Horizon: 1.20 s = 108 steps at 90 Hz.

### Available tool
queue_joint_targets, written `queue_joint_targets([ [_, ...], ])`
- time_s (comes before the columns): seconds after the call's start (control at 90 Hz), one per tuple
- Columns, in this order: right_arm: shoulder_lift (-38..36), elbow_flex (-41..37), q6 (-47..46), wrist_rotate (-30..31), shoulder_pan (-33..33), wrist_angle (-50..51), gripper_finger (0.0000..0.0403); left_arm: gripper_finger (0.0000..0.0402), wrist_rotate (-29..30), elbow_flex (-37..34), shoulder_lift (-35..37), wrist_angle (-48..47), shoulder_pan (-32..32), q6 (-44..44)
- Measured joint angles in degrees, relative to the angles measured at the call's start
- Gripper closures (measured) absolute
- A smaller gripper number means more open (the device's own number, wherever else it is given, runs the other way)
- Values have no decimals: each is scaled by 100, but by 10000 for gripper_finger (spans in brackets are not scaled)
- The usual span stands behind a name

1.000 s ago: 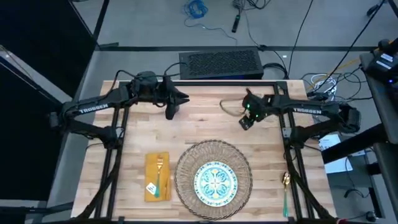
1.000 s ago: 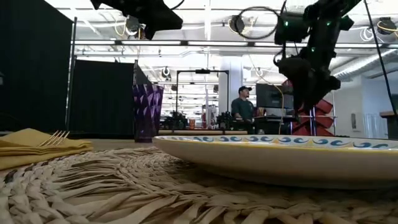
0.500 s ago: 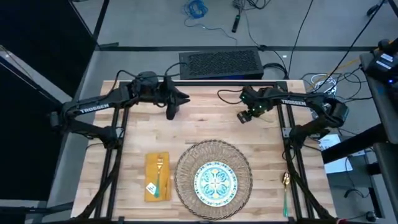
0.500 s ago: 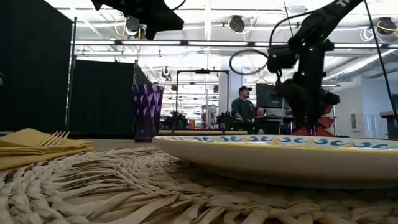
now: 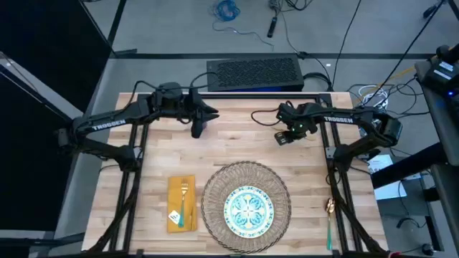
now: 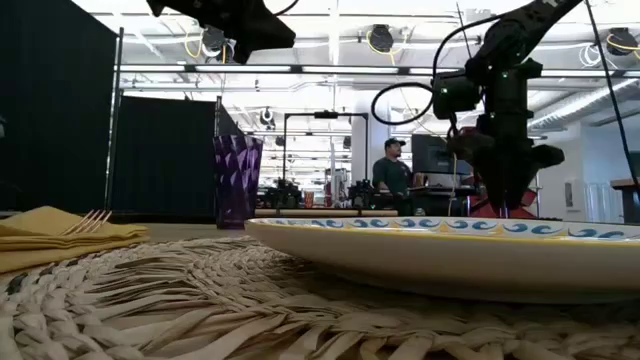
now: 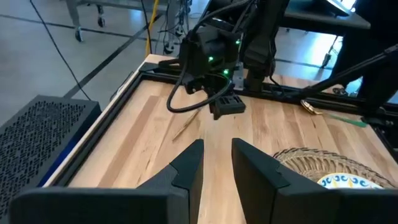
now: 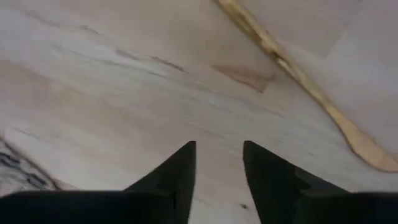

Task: Set table place
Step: Put the gold knife to the right of the brown placemat

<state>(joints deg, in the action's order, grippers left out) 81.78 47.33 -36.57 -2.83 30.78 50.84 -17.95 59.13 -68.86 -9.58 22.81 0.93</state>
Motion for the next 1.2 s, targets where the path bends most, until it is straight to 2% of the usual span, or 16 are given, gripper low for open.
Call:
queue_joint_targets([
  [0.1,0,0,80,31,20,-14,377,333,-106,0,0,0,-1,-2],
  [0.156,0,0,106,31,60,-12,394,333,-159,0,0,-2,0,-4],
  [0.378,186,-165,160,22,413,264,402,333,-186,0,0,-55,-2,-46],
  [1.2,905,-232,714,437,1159,76,403,333,-316,2,0,-39,-4,-35],
])
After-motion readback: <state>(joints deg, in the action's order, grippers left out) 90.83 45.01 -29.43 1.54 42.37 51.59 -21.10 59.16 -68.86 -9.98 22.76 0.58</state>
